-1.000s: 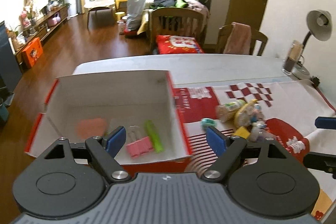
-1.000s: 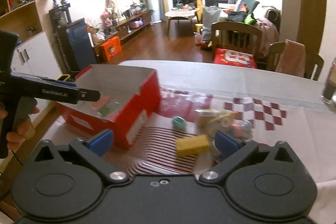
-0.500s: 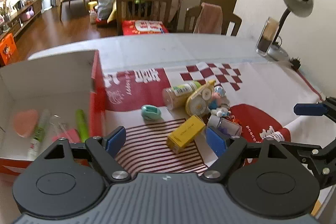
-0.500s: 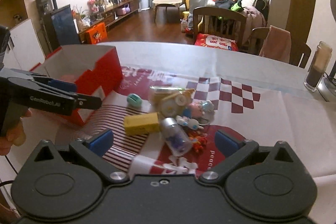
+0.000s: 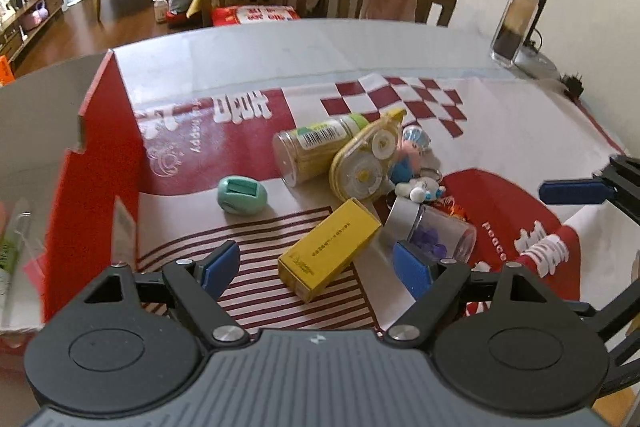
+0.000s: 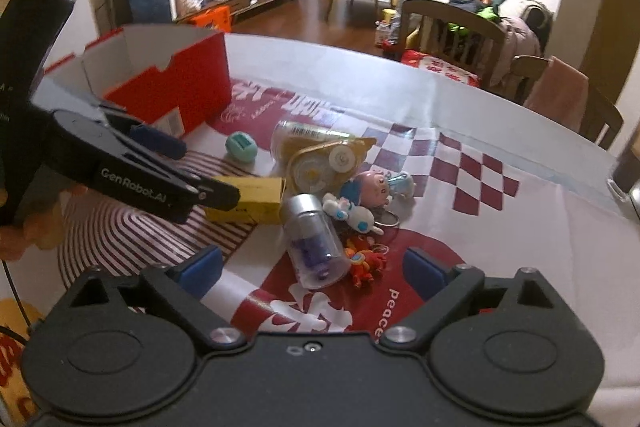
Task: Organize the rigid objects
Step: 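Grasp the yellow rectangular carton with the left tool while the right tool grasps the clear purple-filled jar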
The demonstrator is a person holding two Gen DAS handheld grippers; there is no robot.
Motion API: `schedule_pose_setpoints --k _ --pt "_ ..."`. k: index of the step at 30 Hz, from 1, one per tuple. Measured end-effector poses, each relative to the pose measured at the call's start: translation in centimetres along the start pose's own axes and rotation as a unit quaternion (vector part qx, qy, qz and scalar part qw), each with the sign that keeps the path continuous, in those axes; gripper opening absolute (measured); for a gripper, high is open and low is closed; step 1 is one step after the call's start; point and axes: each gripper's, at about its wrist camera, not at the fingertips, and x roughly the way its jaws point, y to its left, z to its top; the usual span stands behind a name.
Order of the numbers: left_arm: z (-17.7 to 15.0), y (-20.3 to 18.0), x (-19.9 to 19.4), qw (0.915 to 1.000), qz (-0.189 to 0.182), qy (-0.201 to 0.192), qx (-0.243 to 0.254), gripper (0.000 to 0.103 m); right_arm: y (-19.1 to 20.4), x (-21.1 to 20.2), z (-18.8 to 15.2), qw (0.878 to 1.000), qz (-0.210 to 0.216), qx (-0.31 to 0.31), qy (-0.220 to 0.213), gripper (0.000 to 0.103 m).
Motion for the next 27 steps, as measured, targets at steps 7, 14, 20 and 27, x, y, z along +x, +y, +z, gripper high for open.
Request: schedule_pose_setpoints --k 7,14,20,27 --pt "0.1 0.2 2.3 0.9998 0.009 0.019 0.006 0.084 0.4 2.9 0.1 0.999 0.008 -0.041 0.022 0.083" --pt "0.1 -0.5 3.8 0.9987 0.015 0.029 0.039 0.084 0.6 4.6 0.1 0.997 0.008 -0.064 0.037 0.073" --pt "0.3 -0.6 4.6 0.9983 0.015 0.031 0.047 0.084 0.9 5.5 0.4 0.996 0.005 -0.082 0.042 0.064" --pt "0.4 -1.3 5.0 0.9976 0.007 0.030 0.062 0.082 0.9 6.5 0.6 0.994 -0.003 -0.096 0.049 0.051"
